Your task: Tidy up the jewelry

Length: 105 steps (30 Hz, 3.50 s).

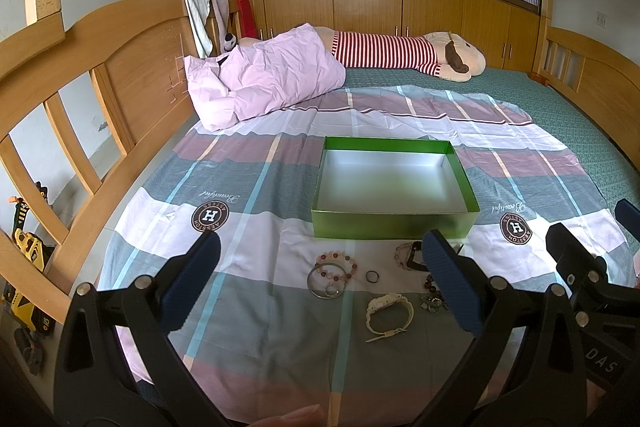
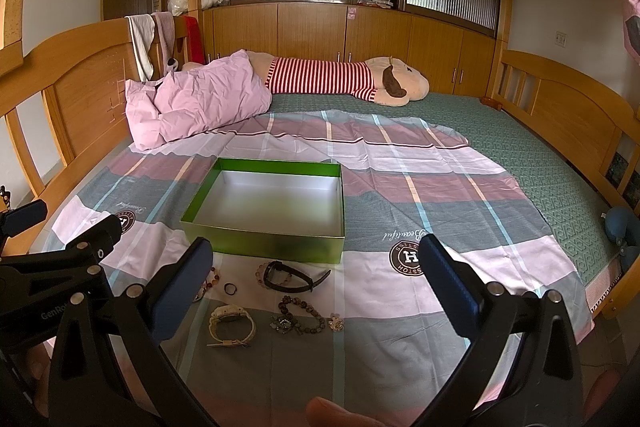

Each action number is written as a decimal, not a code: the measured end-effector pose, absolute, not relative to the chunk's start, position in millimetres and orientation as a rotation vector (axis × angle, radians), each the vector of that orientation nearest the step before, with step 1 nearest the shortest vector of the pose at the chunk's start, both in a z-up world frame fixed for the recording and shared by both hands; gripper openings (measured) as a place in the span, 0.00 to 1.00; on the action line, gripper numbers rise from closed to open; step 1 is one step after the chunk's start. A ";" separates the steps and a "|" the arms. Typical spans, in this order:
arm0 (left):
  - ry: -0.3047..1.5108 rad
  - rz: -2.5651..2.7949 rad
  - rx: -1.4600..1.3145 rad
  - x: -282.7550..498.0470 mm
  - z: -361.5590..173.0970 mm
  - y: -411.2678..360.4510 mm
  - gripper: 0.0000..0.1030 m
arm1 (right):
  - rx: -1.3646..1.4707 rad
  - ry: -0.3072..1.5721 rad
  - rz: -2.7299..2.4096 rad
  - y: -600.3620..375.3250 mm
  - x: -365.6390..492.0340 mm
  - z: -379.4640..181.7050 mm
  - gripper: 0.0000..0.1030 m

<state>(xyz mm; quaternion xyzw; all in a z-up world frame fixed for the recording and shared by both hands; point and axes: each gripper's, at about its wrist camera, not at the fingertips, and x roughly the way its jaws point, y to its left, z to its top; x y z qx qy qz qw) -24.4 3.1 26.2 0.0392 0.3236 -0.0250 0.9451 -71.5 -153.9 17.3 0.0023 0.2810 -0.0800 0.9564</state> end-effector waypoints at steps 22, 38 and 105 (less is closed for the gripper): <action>0.702 -0.053 0.074 -18.2 8.2 9.2 0.97 | 0.031 0.602 -0.171 -160.5 -63.7 5.4 0.98; 0.910 -0.093 0.132 28.9 -61.3 -2.4 0.97 | 0.027 0.838 -0.176 -181.8 -15.8 -60.0 0.79; 0.948 -0.244 0.060 103.0 -48.7 -14.5 0.20 | 0.011 0.791 -0.119 -194.0 63.6 -23.9 0.06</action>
